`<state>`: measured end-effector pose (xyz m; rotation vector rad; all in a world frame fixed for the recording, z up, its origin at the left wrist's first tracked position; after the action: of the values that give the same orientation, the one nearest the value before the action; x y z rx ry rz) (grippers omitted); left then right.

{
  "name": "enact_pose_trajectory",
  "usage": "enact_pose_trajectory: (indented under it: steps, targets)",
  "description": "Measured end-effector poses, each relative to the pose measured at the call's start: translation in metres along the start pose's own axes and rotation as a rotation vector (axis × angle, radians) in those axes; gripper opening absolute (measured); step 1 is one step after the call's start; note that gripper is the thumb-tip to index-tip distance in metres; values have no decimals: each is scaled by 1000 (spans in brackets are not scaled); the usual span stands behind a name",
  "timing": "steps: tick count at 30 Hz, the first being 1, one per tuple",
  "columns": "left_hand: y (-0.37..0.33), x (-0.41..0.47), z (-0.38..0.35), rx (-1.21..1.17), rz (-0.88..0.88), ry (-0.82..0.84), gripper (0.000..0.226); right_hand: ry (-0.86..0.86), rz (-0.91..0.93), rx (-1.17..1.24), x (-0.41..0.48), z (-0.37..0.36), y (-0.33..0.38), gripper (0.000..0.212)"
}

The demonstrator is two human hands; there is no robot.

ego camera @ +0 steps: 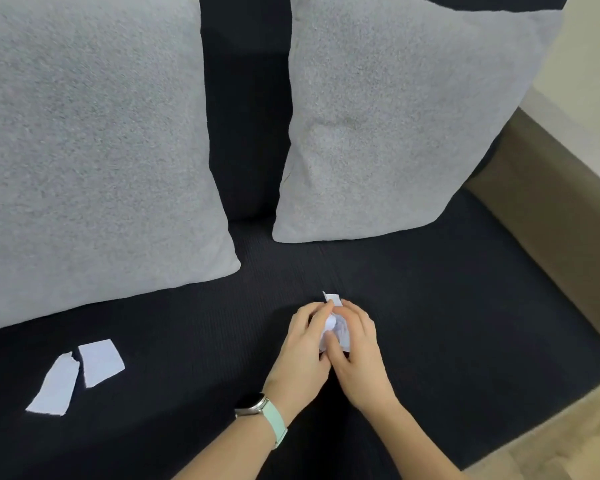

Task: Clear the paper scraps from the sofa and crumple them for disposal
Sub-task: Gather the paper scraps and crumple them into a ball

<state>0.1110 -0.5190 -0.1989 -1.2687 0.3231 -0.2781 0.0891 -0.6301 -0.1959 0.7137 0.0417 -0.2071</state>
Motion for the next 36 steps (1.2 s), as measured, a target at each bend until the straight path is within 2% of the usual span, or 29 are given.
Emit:
enact_pose_trajectory:
  steps: [11,16,21,27,32,36]
  targets:
    - [13,10,-16,106,-12,-2,71,4,-32,-29,9,-5,-17,55]
    - [14,9,-19,179,-82,11,70,-49,-40,-193,8,0,-26,64]
    - [15,9,-20,137,-54,-4,74,-49,-131,-71,4,-3,-27,74]
    - [17,6,-26,-7,38,4,80,-47,-208,189,-2,-10,-19,56]
    - [16,4,-24,-25,44,20,76,-96,-213,261,-2,-10,-14,39]
    - [13,0,-22,-46,39,22,72,-99,-233,334,-5,-12,-15,39]
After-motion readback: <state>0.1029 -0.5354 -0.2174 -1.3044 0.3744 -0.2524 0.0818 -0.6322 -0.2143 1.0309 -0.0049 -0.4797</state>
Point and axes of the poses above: each hand's wrist, its own x-axis towards the middle knuckle, its own z-axis out of the back of the hand, y = z × x, the point moved 6 cm from there along x, towards the middle knuckle, and after that the axes turned 11 degrees about -x, right-handed, at the moved point
